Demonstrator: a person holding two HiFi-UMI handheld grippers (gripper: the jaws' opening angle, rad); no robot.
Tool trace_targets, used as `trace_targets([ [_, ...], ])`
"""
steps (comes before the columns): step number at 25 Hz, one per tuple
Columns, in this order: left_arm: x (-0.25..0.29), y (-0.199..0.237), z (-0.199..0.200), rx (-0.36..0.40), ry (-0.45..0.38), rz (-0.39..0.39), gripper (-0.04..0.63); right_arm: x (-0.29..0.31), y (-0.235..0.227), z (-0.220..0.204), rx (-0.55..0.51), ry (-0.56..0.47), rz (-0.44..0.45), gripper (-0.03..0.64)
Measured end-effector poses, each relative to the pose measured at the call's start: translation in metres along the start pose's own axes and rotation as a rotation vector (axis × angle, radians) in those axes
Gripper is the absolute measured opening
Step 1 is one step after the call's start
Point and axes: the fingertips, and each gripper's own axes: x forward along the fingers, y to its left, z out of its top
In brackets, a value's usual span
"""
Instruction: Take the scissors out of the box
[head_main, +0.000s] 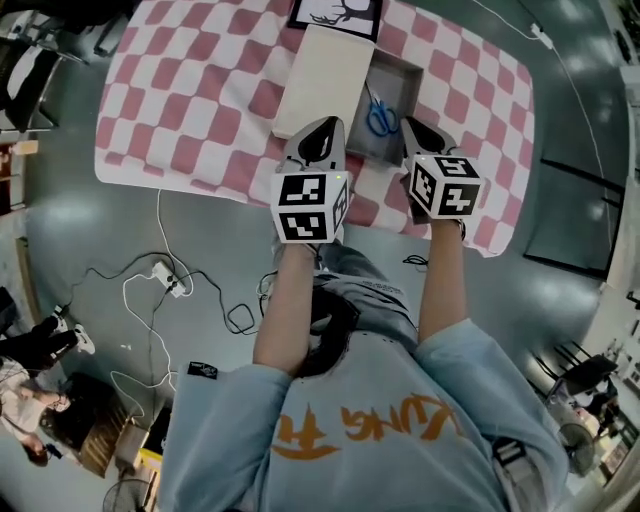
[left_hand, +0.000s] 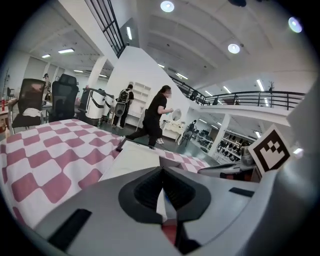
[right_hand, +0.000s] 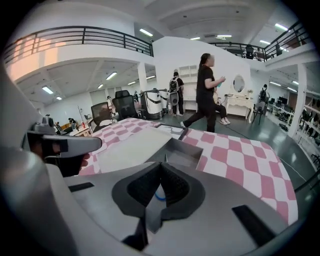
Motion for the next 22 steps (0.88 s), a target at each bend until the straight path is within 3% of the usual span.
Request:
trace_targets([
  [10,0.027,0.024,0.006,-0.032,0.025,-0.018,0.02,0.048,-0.001,-0.016,-0.028,0.183,0.027,0.012],
  [18,0.042,0.032,0.013,-0.056,0.027,-0.041,0.02,0.072,-0.002,-0.037,-0.063,0.361,0.04,0.088],
  [22,0.05,0.038,0.018,-0.07,0.026,-0.048,0.02,0.08,-0.002,-0.043,-0.085,0.424,0.03,0.095],
])
